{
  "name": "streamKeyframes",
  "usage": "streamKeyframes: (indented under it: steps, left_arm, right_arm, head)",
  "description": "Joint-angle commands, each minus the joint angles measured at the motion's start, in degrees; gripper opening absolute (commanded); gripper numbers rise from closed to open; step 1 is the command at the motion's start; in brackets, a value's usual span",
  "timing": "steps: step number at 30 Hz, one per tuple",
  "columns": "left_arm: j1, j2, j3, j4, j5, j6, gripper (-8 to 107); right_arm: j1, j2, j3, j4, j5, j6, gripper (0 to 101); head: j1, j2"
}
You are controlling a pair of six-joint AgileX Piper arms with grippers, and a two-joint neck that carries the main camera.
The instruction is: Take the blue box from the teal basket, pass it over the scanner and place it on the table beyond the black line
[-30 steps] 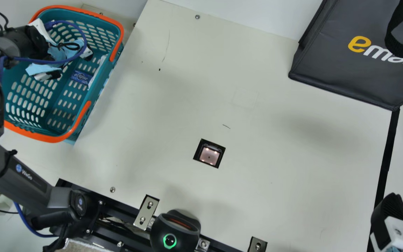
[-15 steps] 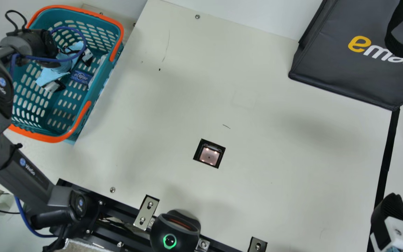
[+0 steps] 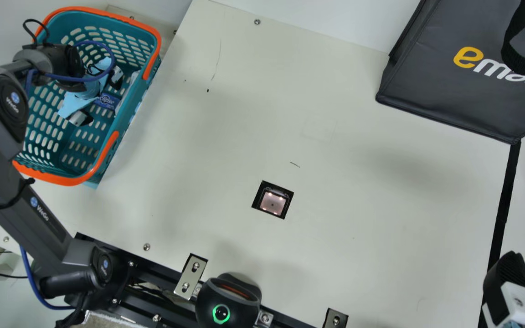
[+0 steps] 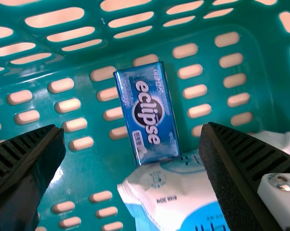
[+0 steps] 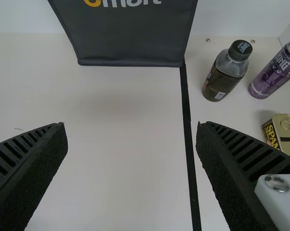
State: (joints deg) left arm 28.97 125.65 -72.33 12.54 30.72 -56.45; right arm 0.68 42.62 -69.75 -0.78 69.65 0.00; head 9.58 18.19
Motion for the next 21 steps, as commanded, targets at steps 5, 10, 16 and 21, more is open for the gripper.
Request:
streamKeyframes:
  steps: [5,10,16,21]
  left_arm:
    - [-0.5,1.6,-1.2,1.8,0.9,-2.8,90]
    - [-0.7,2.8,-2.2,2.4,2.0,-4.1,90]
    - [-0.9,4.0,-3.5,2.8,3.5,-5.2,90]
    - [-1.2,4.7,-4.3,2.7,4.6,-5.6,90]
  right_arm:
    - [0.0,0.0,0.0,0.0,0.0,0.0,95]
    - [0.0,0.0,0.0,0.0,0.0,0.0,95]
    - [0.0,0.0,0.0,0.0,0.0,0.0,95]
    - [0.0,0.0,0.0,0.0,0.0,0.0,95]
  head:
    - [-1.7,0.2]
    - [-1.7,0.2]
    - [-1.7,0.2]
    - [-1.7,0.2]
